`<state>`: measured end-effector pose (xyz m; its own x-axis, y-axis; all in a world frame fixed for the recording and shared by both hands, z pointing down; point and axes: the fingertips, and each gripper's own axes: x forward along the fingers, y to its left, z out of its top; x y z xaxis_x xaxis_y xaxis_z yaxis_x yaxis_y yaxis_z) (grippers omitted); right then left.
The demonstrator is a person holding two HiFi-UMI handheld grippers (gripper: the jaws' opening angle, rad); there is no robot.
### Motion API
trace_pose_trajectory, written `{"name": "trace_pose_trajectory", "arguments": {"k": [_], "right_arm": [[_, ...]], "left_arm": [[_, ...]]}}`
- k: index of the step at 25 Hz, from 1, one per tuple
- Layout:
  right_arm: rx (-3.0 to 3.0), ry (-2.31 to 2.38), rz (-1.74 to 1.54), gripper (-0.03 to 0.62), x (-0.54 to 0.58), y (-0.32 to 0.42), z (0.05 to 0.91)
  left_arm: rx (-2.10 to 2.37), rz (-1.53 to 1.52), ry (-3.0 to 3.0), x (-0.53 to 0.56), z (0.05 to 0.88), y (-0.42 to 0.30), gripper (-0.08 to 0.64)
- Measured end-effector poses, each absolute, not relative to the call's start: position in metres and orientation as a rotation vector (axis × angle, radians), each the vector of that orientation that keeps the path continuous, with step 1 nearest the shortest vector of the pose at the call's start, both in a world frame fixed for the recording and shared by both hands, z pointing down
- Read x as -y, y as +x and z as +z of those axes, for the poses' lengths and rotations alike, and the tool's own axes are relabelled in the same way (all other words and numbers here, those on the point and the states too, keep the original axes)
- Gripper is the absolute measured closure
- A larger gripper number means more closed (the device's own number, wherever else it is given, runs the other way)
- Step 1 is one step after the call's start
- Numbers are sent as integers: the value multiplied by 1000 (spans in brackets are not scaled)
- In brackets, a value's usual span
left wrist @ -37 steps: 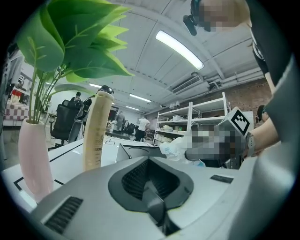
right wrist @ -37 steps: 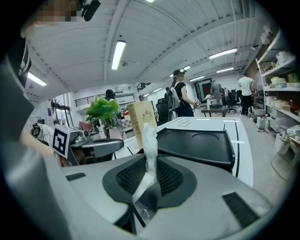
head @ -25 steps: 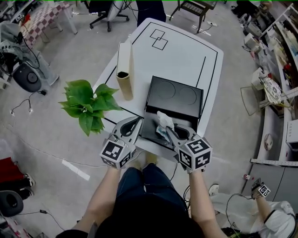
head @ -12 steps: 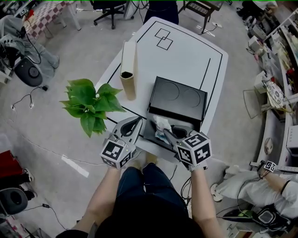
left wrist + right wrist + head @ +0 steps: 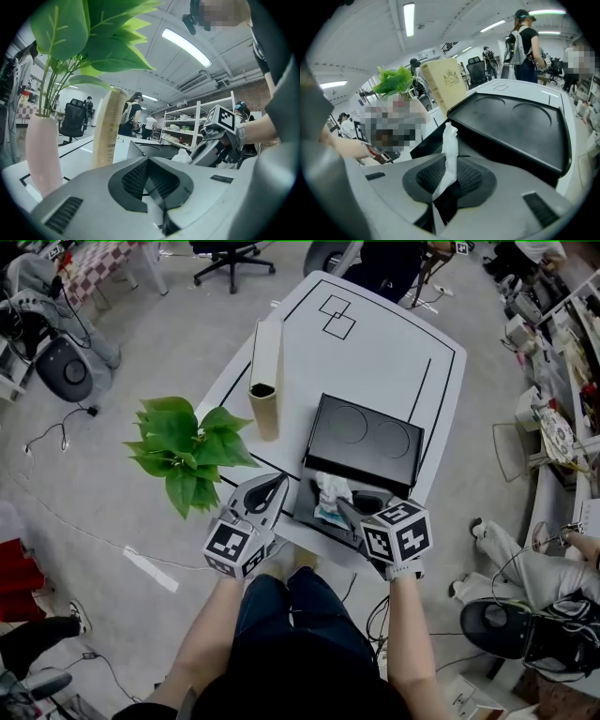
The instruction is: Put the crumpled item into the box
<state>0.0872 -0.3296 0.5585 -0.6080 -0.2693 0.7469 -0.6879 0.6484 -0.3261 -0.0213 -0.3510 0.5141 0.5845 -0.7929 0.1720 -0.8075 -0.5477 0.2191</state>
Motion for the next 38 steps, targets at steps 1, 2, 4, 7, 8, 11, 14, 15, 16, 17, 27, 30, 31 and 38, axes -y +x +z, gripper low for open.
{"name": "trace_pose_trajectory", "arguments": {"k": [1,2,4,7,8,11,14,15,16,17,27,30,31,38], "right_arm": [[2189,742,794,518,330,87,559],[2185,745,782,518,331,88,559],[2176,754,755,514,332,89,560],[2162,772,721,506,334,91,562],[2158,777,712,505,335,92,562],[2141,799,680,492,337,95,563],[2124,817,643,476,339,98,564],[2120,820,636,476,340,99,565],[2117,822,632,476,340,99,566],[2114,825,629,475,340,100,566],[2105,876,598,466,343,106,563],[2106,894,599,466,343,109,562],[2106,901,599,466,343,110,562],[2101,934,602,440,341,117,560]], "left_arm": [[1316,76,2543,351,514,-21,558],[1316,77,2543,352,514,-22,558],[1317,78,2543,352,514,-22,558],[1318,80,2540,352,516,-23,558],[1318,80,2538,352,516,-23,558],[1320,80,2534,352,517,-24,558],[1322,79,2532,352,518,-24,558],[1321,80,2531,352,518,-24,558],[1321,81,2530,352,519,-24,558],[1320,82,2529,351,519,-24,558],[1324,81,2525,350,518,-24,558],[1318,84,2526,348,519,-23,558],[1316,85,2526,347,519,-22,558],[1317,86,2526,343,517,-21,558]]}}
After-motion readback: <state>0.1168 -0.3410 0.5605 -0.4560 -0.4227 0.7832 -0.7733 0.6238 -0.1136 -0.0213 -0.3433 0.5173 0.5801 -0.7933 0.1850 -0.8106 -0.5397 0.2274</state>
